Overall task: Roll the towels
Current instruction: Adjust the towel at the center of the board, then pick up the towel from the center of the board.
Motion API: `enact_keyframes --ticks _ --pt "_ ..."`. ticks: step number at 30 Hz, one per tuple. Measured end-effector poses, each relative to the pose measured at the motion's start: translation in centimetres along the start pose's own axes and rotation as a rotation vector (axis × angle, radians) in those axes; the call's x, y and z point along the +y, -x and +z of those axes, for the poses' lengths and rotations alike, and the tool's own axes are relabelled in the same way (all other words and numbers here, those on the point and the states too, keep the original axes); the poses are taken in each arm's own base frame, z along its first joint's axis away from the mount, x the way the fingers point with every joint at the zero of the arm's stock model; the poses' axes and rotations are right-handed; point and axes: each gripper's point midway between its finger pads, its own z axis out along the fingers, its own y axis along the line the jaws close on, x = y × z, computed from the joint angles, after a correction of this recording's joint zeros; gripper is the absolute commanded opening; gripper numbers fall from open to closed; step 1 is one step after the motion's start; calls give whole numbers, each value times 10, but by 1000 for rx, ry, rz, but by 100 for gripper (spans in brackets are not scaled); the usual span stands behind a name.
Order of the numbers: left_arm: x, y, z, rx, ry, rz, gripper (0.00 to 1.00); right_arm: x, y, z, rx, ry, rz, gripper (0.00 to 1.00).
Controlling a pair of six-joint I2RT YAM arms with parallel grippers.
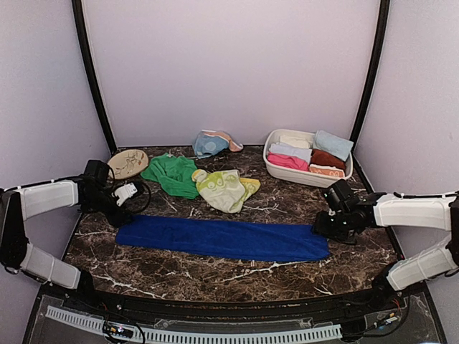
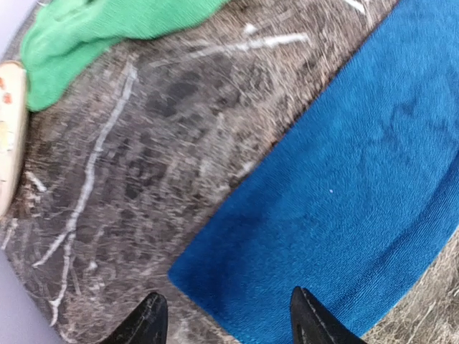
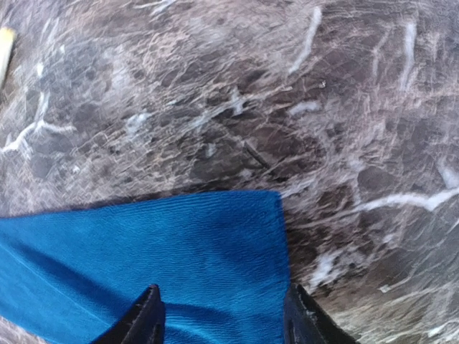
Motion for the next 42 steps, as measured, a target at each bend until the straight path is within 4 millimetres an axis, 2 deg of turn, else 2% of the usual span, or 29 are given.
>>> enact_keyframes --ticks 8,11,14,16,18,21,25,26,28,30,33,35,42 --pt "-4 -29 27 110 -14 10 54 -11 -2 17 34 -77 -96 63" --pt "-3 -42 35 154 6 22 54 -7 4 20 25 -82 -122 63" --pt "2 -42 35 152 37 34 55 -5 8 23 25 -88 -146 63" --pt "4 -42 35 154 48 40 59 -4 10 25 26 -89 -157 59" --pt "4 -41 34 154 53 41 71 -2 11 26 25 -87 -165 57" --pt "5 -39 28 153 55 31 79 0 10 27 23 -70 -169 55" --pt "17 -18 10 102 82 22 85 9 4 26 9 -35 -173 53" --pt "21 -10 3 80 94 22 89 14 0 26 10 -24 -182 51" --pt "30 5 -9 38 121 20 90 21 -7 25 11 -5 -195 46" --pt "33 13 -15 11 132 19 88 24 -13 24 12 8 -196 33" --pt "28 12 -15 8 113 23 78 23 -16 23 7 9 -180 11" --pt "21 6 -10 17 86 29 74 19 -18 23 12 -3 -156 0" --pt "-23 -40 18 120 -55 52 71 3 -17 17 22 -61 -131 0"
